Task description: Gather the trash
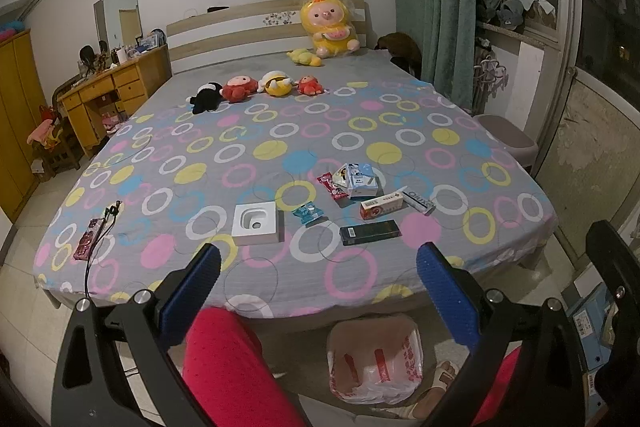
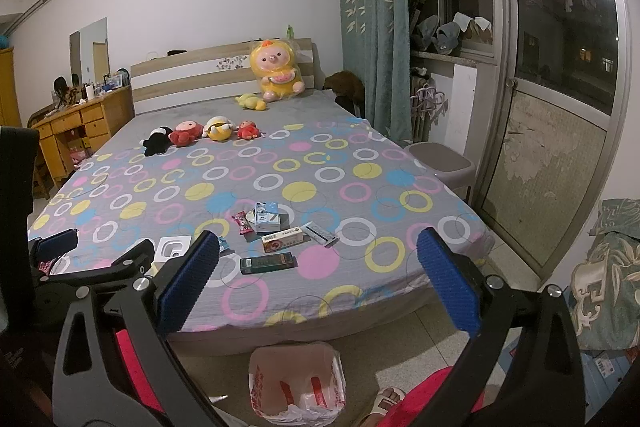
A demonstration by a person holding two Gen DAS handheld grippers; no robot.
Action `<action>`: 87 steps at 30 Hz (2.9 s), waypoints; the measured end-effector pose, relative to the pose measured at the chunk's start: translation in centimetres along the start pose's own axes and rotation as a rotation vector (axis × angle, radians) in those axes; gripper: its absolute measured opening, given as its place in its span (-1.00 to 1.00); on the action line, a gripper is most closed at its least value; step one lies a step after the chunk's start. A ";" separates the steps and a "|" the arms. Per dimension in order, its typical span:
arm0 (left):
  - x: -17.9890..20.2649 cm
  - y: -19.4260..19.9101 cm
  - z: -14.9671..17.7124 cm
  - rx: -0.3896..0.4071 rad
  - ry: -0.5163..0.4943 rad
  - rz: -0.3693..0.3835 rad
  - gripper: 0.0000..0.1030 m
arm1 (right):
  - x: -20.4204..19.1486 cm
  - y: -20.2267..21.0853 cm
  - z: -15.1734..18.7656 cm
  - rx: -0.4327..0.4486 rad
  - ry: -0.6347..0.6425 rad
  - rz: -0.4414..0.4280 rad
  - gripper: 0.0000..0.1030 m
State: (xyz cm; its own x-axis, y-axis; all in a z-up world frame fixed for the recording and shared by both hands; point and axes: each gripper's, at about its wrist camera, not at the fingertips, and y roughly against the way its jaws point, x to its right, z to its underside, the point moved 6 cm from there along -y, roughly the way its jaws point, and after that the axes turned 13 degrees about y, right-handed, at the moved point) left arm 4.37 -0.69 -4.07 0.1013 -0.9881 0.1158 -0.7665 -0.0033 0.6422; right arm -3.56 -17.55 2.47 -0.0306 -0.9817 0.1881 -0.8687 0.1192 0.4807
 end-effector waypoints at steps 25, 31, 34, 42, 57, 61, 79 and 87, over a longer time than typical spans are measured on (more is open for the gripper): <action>0.3 0.6 -0.4 0.002 0.000 0.003 0.87 | -0.3 0.5 -0.6 0.002 0.000 -0.003 0.88; 0.4 0.9 -1.0 0.002 -0.005 0.003 0.87 | -0.4 0.8 -0.8 0.003 0.000 -0.004 0.88; 0.5 1.1 -1.0 0.002 -0.006 0.003 0.87 | -0.4 0.9 -0.9 0.003 0.000 -0.003 0.88; 0.6 1.5 -1.4 0.004 -0.008 0.004 0.87 | -0.4 0.9 -0.9 0.003 -0.001 -0.004 0.88; 0.5 1.5 -1.8 0.002 -0.010 -0.004 0.87 | -2.1 0.9 -2.1 -0.006 0.001 -0.026 0.88; -0.8 0.0 -1.9 -0.018 -0.004 -0.003 0.87 | -2.0 0.2 -1.7 -0.008 0.009 -0.038 0.88; -9.1 -9.3 -7.8 -0.178 0.036 -0.057 0.87 | -0.6 -9.1 -3.9 -0.062 0.187 -0.109 0.88; -13.1 -15.2 -8.6 -0.324 0.089 -0.058 0.87 | 0.4 -14.6 -5.5 -0.105 0.249 -0.162 0.88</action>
State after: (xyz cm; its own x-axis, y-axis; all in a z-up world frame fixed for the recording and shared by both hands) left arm 20.14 13.66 -8.83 0.2046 -0.9704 0.1285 -0.5180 0.0041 0.8553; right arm 11.84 -18.89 0.24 0.2376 -0.9241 0.2994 -0.7961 -0.0086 0.6051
